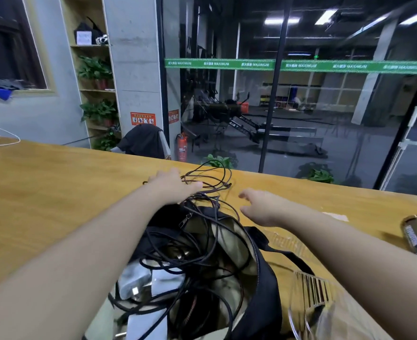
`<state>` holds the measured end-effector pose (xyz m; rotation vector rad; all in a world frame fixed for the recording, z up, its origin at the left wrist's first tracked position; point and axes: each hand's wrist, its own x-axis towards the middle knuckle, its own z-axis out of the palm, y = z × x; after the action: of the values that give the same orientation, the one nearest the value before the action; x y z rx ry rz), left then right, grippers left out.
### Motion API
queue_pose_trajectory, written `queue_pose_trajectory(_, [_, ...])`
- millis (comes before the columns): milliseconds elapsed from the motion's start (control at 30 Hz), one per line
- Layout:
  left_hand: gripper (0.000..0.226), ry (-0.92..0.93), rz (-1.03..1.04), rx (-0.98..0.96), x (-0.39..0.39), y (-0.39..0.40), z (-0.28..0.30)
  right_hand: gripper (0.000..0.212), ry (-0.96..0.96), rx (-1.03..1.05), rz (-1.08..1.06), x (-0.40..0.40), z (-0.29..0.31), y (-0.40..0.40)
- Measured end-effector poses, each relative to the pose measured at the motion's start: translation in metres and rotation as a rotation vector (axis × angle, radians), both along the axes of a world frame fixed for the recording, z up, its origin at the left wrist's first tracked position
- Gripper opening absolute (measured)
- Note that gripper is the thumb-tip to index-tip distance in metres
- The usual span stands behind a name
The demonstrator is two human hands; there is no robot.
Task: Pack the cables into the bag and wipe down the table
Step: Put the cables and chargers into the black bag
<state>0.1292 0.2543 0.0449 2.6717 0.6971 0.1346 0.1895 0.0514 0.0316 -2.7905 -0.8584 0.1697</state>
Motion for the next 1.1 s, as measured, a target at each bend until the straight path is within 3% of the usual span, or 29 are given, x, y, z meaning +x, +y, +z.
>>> queue_pose_trajectory(100, [0.113,0.154,-0.027,-0.1,0.004,-0.011,-0.015,0.07,0.077,-0.336,-0.027,0.02,-0.006,-0.013])
queue_pose_trajectory(233, [0.12,0.067,-0.016,0.008,0.006,-0.019,-0.013,0.094,0.142,-0.644,-0.047,0.039,-0.007,-0.033])
queue_pose_trajectory(300, [0.117,0.024,-0.031,0.101,0.01,-0.022,-0.002,0.099,0.15,-0.665,-0.055,0.047,-0.009,-0.039])
queue_pose_trajectory(367, [0.118,0.093,-0.069,0.099,0.016,-0.027,0.008,0.101,0.17,-0.625,-0.055,0.053,-0.013,-0.044])
queue_pose_trajectory(433, [0.12,0.256,-0.112,0.104,0.023,-0.032,0.013,0.102,0.191,-0.561,-0.035,0.056,-0.02,-0.047])
queue_pose_trajectory(533, [0.114,0.558,-0.149,0.261,0.032,-0.039,0.016,0.101,0.184,-0.58,0.031,0.059,-0.033,-0.049])
queue_pose_trajectory(667, [0.096,0.801,-0.173,0.155,0.038,-0.043,0.012,0.105,0.236,-0.602,0.022,0.065,-0.041,-0.054])
queue_pose_trajectory(900, [0.079,0.727,-0.177,0.054,0.042,-0.031,-0.005,0.105,0.245,-0.577,0.034,0.068,-0.04,-0.053])
queue_pose_trajectory(1100, [0.047,0.395,-0.162,0.022,0.038,-0.015,-0.016,0.107,0.244,-0.602,0.023,0.071,-0.041,-0.05])
